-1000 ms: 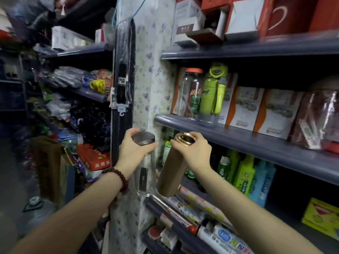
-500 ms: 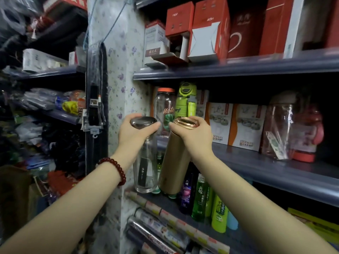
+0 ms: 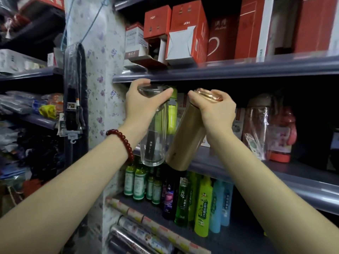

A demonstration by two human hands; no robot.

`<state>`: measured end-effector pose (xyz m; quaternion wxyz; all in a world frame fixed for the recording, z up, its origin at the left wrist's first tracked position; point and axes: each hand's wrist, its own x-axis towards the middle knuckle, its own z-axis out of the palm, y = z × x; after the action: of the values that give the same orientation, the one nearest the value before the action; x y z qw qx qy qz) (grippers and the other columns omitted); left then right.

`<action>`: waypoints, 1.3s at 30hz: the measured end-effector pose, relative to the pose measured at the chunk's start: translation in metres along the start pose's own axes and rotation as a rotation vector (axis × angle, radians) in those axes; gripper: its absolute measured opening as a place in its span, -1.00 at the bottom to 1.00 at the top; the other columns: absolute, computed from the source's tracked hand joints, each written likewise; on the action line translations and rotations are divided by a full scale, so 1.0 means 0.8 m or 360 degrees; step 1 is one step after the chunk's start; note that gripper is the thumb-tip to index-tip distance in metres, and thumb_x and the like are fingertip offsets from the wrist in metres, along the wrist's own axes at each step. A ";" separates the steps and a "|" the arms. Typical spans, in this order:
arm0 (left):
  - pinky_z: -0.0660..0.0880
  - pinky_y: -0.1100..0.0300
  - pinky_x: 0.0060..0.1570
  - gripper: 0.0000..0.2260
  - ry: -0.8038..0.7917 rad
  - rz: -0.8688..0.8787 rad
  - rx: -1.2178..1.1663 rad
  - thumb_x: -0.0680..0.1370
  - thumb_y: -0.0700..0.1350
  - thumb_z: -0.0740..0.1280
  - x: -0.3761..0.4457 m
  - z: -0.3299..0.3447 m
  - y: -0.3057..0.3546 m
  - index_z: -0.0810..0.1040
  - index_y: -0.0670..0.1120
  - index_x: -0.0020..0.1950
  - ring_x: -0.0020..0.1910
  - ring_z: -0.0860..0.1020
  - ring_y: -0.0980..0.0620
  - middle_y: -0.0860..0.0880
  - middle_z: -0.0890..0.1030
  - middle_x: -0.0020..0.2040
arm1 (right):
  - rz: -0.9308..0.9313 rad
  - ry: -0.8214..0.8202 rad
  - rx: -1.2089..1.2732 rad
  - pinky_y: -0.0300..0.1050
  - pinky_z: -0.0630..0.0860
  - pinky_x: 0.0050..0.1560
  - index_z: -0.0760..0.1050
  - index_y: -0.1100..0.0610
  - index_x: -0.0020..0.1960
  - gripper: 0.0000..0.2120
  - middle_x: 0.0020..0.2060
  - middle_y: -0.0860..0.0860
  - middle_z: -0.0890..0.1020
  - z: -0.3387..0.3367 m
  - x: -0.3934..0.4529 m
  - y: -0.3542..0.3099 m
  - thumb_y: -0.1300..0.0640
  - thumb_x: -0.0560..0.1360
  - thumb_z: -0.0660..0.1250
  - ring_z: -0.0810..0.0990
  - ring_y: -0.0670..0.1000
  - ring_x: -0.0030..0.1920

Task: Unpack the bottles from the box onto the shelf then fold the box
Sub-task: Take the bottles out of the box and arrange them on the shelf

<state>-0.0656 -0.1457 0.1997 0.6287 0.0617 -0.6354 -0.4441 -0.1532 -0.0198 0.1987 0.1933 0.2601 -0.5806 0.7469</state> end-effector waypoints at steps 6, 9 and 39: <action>0.51 0.18 0.14 -0.45 -0.0070 0.0143 0.0068 0.24 0.13 0.56 -0.005 0.049 0.007 0.49 0.06 0.16 0.12 0.54 0.11 0.08 0.57 0.10 | -0.0099 0.0152 0.0055 -0.05 0.54 0.18 0.50 -0.02 0.15 -0.40 -0.04 -0.14 0.62 -0.033 0.015 -0.009 -0.16 0.19 0.57 0.60 -0.09 0.05; 0.51 0.24 0.10 -0.45 -0.0094 0.0200 0.0054 0.25 0.11 0.56 -0.005 0.073 0.012 0.49 0.05 0.16 0.10 0.55 0.12 0.08 0.58 0.09 | -0.0176 0.0205 0.0052 -0.05 0.53 0.19 0.50 -0.03 0.14 -0.42 -0.10 -0.19 0.61 -0.046 0.023 -0.008 -0.14 0.20 0.58 0.60 -0.12 0.03; 0.44 0.20 0.12 -0.42 -0.0501 -0.0070 0.0113 0.37 0.18 0.46 0.049 0.161 -0.052 0.44 -0.06 0.28 0.16 0.50 0.07 0.02 0.53 0.17 | -0.0107 -0.0165 -0.0147 -0.02 0.39 0.27 0.28 0.18 0.34 -0.32 0.26 0.12 0.47 -0.022 0.115 0.040 -0.19 0.41 0.41 0.44 0.14 0.29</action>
<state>-0.2034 -0.1324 0.2260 0.5091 0.0274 -0.7397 -0.4392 -0.2477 -0.0117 0.2275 0.1997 0.3087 -0.6145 0.6980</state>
